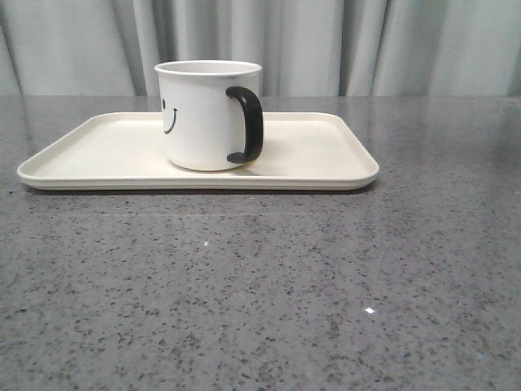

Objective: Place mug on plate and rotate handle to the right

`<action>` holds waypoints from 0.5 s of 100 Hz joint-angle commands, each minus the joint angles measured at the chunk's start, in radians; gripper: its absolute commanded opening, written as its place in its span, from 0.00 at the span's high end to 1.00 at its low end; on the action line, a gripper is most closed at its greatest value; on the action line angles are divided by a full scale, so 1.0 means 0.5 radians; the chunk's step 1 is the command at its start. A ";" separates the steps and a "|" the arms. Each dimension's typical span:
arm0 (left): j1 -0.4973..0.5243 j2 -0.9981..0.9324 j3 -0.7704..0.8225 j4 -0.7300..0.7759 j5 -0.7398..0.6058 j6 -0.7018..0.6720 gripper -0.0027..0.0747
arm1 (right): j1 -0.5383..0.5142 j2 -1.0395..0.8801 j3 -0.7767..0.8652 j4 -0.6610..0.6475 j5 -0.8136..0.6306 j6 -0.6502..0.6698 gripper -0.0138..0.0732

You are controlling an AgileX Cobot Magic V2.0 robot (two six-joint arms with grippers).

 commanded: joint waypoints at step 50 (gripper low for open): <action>0.003 -0.020 0.059 -0.025 -0.107 -0.019 0.99 | 0.454 0.401 -0.304 -0.461 0.266 0.404 0.28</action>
